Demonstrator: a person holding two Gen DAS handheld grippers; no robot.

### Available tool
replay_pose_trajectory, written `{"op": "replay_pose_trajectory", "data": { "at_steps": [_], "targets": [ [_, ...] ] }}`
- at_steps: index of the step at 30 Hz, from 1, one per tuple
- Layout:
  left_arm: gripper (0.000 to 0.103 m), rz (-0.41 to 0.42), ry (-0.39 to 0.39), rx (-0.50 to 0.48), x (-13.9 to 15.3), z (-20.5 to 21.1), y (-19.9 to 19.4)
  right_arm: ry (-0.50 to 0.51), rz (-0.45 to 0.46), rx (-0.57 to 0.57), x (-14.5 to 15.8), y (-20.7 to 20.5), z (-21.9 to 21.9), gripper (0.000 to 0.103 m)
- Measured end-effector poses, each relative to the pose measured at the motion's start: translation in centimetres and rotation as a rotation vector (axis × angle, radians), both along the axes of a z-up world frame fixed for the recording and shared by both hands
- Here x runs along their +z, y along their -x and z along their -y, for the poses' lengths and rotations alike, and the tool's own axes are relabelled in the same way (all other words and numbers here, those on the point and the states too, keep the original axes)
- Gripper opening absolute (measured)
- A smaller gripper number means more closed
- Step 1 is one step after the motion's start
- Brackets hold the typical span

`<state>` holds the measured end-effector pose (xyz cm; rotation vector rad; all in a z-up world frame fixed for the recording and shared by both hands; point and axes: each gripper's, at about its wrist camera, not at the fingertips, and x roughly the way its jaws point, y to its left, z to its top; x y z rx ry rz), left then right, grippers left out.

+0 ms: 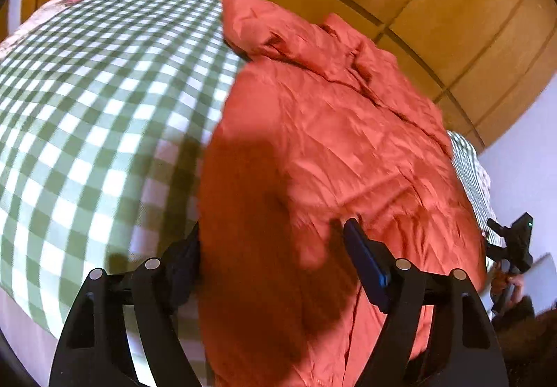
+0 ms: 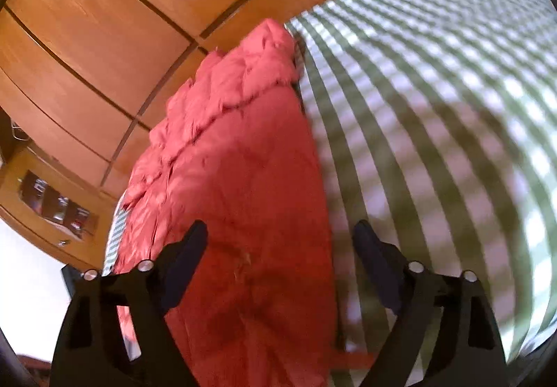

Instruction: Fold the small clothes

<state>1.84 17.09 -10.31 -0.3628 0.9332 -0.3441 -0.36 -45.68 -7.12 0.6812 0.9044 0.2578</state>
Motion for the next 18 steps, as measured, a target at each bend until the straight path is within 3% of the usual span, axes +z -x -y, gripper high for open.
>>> {"op": "replay_pose_trajectory", "data": {
  "at_steps": [4, 7, 11, 13, 18],
  "targets": [
    [0.077, 0.002, 0.057, -0.072, -0.4, 0.4, 1.3, -0.058, 0.024, 0.048, -0.6, 2.4, -0.9, 0.073],
    [0.077, 0.003, 0.091, -0.081, -0.7, 0.3, 2.0, -0.088, 0.028, 0.075, -1.1, 3.1, -1.8, 0.071],
    [0.077, -0.015, 0.196, -0.081, -0.8, 0.3, 2.4, -0.136, 0.054, 0.054, -1.7, 3.7, -2.2, 0.071],
    [0.077, -0.017, 0.19, -0.097, -0.7, 1.1, 2.7, -0.168, 0.059, 0.041, -1.9, 3.7, -2.0, 0.069],
    [0.077, -0.009, 0.158, -0.154, -0.3, 3.4, 3.1, -0.227, 0.067, 0.0, -2.6, 4.2, -1.0, 0.048]
  ]
}}
